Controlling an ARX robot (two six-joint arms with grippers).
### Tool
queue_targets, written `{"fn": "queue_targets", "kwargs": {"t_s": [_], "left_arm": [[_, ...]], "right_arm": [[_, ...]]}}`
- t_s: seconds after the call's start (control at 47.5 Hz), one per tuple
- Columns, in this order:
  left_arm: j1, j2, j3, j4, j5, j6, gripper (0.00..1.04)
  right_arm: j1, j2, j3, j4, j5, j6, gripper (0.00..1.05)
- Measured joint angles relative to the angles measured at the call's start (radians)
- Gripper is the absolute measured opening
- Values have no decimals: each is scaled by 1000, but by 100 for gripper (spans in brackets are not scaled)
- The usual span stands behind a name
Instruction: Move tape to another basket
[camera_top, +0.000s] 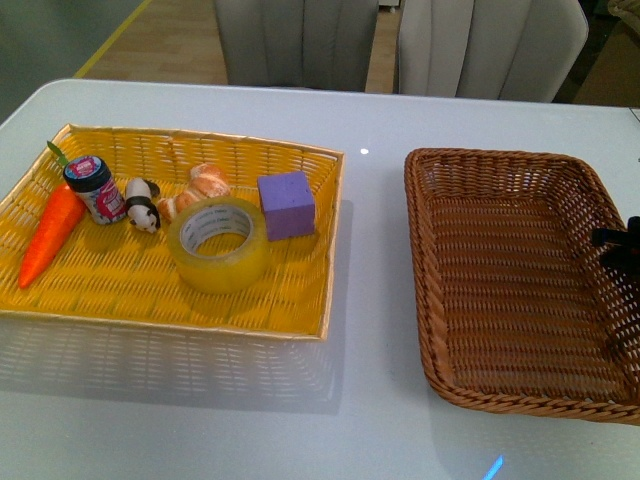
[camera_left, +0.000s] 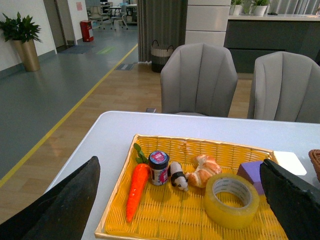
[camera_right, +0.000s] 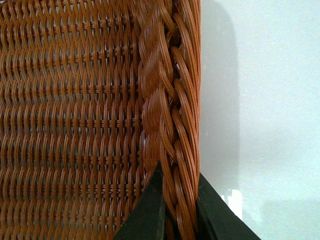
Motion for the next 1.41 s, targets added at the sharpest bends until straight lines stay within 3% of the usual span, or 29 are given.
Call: {"fn": "queue_targets", "kwargs": {"t_s": [0.379, 0.694, 0.926, 0.968, 1.031, 1.094, 1.199, 1.41], "left_arm": [[0, 0, 0, 0, 0, 0, 96], [0, 0, 0, 0, 0, 0, 96], [0, 0, 0, 0, 0, 0, 96], [0, 0, 0, 0, 0, 0, 96], [0, 0, 0, 0, -1, 0, 96], [0, 0, 0, 0, 0, 0, 96], [0, 0, 0, 0, 0, 0, 96], [0, 0, 0, 0, 0, 0, 96]], "right_arm": [[77, 0, -5, 13, 4, 37, 8], [-2, -92, -85, 105, -31, 56, 70], [-95, -330, -238, 258, -84, 57, 97], [-119, -381, -315, 423, -129, 56, 91], [-122, -433, -445, 734, -117, 55, 79], [-106, -471, -531, 888, -111, 54, 70], [-62, -555, -645, 998, -82, 53, 53], [3, -730, -806, 978, -20, 53, 18]]}}
